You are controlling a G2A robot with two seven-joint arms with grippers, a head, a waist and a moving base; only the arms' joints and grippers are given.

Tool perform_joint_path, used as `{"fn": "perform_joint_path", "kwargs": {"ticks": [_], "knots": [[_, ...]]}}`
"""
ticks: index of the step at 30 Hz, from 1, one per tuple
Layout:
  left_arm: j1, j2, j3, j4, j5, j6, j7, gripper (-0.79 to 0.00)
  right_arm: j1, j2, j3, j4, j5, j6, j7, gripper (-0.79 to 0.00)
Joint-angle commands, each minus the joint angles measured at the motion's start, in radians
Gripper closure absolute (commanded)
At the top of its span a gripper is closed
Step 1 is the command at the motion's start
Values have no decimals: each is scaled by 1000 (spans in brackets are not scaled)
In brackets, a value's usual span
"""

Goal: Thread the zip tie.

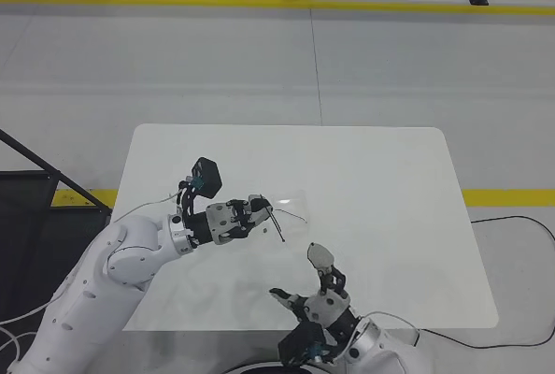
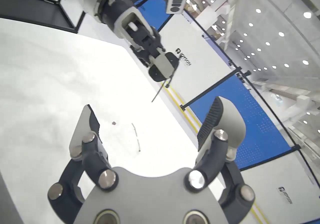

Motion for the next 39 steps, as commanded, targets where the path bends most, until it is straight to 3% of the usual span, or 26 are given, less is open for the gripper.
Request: {"fn": "perform_joint_path", "kwargs": {"ticks": [1, 7, 13, 16, 24, 32, 39], "knots": [[6, -1, 3, -8, 8, 4, 5, 0, 35, -1, 16, 25, 148, -98, 10, -785], [9, -4, 9, -9, 30, -16, 27, 0, 194, 0, 97, 150, 545, -420, 111, -785], [7, -4, 9, -6, 32, -47, 21, 0, 315, -1, 117, 254, 861, -564, 267, -785], [9, -4, 9, -7, 42, -54, 25, 0, 362, -1, 116, 288, 976, -563, 355, -773], [17, -4, 5, -8, 73, -83, 45, 0, 440, 1, 91, 332, 1157, -532, 524, -548], [23, -5, -1, -6, 85, -91, 56, 0, 471, 7, 76, 346, 1215, -521, 567, -391], [25, -5, -2, -5, 92, -98, 63, 0, 481, 12, 69, 354, 1233, -513, 571, -311]]}}
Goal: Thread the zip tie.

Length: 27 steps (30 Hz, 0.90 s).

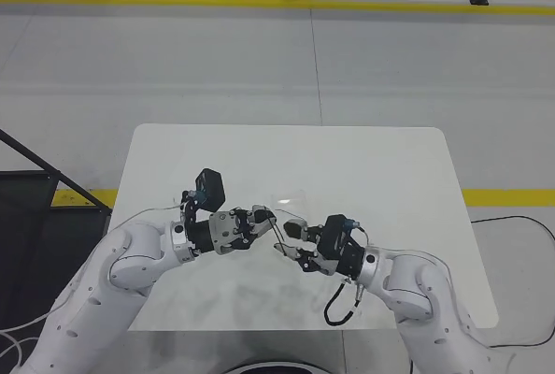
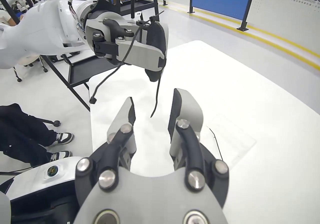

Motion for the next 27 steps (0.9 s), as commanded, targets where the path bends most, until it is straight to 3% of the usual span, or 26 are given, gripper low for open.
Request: {"fn": "perform_joint_path", "kwargs": {"ticks": [1, 13, 21, 22, 23, 24, 27], "knots": [[0, 0, 0, -1, 3, -1, 0, 0, 2, 1, -2, 2, 2, 0, 1, -296], [0, -2, 3, -3, 18, -7, 5, 0, 18, 9, -23, 15, 14, 1, -1, -9], [-2, -2, 5, -3, 21, -12, 0, 0, 25, 15, -30, 19, 21, -4, -2, 0], [-2, -2, 5, -2, 21, -11, -2, -89, 25, 16, -31, 19, 23, -4, -4, 0], [-2, -2, 6, -3, 20, -9, -4, -376, 25, 17, -31, 20, 24, -5, -7, 0], [-2, -2, 6, -3, 18, -7, -6, -760, 25, 18, -31, 20, 26, -6, -10, 0], [-3, -2, 3, -6, 6, -4, -15, -785, 23, 20, -29, 22, 28, -9, -19, 0]]}}
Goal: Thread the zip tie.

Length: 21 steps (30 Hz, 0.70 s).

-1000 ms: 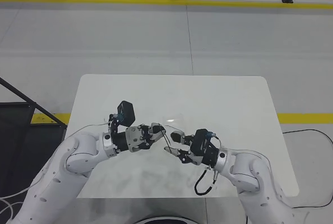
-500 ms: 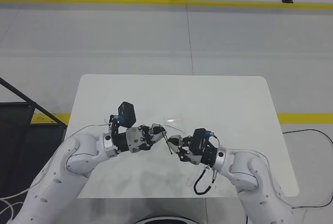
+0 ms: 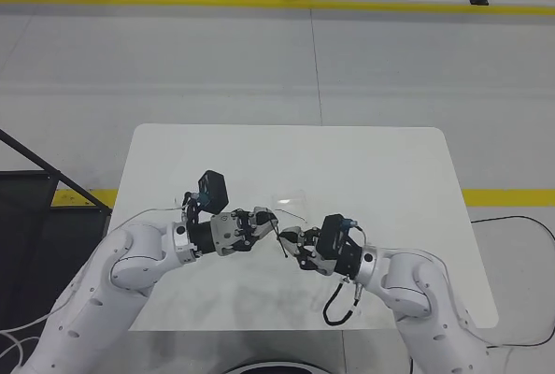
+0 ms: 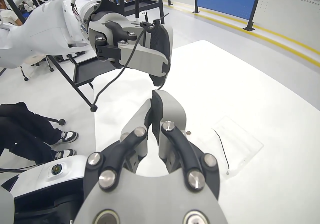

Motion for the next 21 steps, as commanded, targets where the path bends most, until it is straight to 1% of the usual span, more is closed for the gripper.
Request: {"fn": "perform_joint_path", "kwargs": {"ticks": [1, 8, 14, 17, 19, 21], "knots": [[0, 1, -3, -1, -6, 0, -5, -785, -1, 2, 2, 0, 1, -1, -4, 0], [9, 5, -27, -1, -27, -4, -14, -785, -8, 9, 20, 3, 15, -7, -28, 0], [29, 12, -71, 15, -69, -17, -5, -785, -14, 16, 36, 5, 28, -19, -35, 0], [32, 18, -89, 44, -177, -55, -35, -785, -16, 22, 48, 4, 31, -35, -26, 0], [22, 24, -94, 71, -291, -80, -94, -785, -15, 26, 55, 6, 38, -49, -8, 0], [6, 31, -95, 97, -413, -74, -166, -785, -13, 31, 57, 10, 53, -72, 18, 0]]}}
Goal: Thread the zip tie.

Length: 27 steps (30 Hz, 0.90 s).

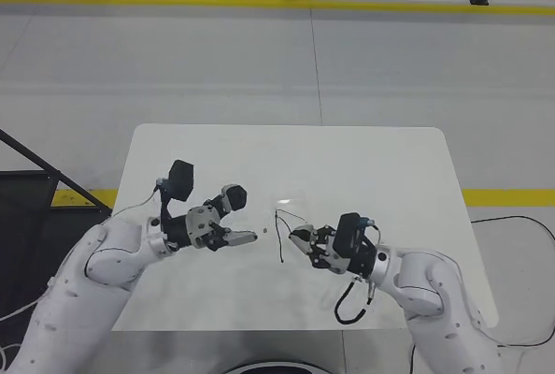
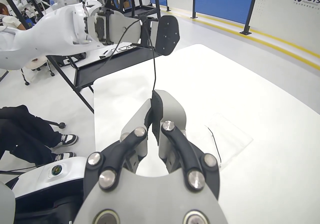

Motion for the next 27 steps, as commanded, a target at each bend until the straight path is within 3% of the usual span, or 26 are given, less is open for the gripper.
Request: {"fn": "perform_joint_path", "kwargs": {"ticks": [1, 8, 20, 25, 27], "knots": [[-17, 6, 3, 17, -123, 10, -80, -785, 5, 4, 0, 7, 22, -27, 25, 0], [-93, 20, 44, 67, -433, 169, -355, -785, 45, 20, -11, 44, 119, -119, 121, 0], [-88, 18, 47, 55, -428, 183, -335, -785, 48, 21, -13, 42, 121, -105, 135, 0], [-97, 15, 75, 52, -483, 202, -377, -785, 82, 24, -60, 100, 209, -125, 165, 0], [-106, 15, 82, 64, -503, 203, -403, -733, 109, 25, -84, 133, 262, -143, 197, 0]]}}
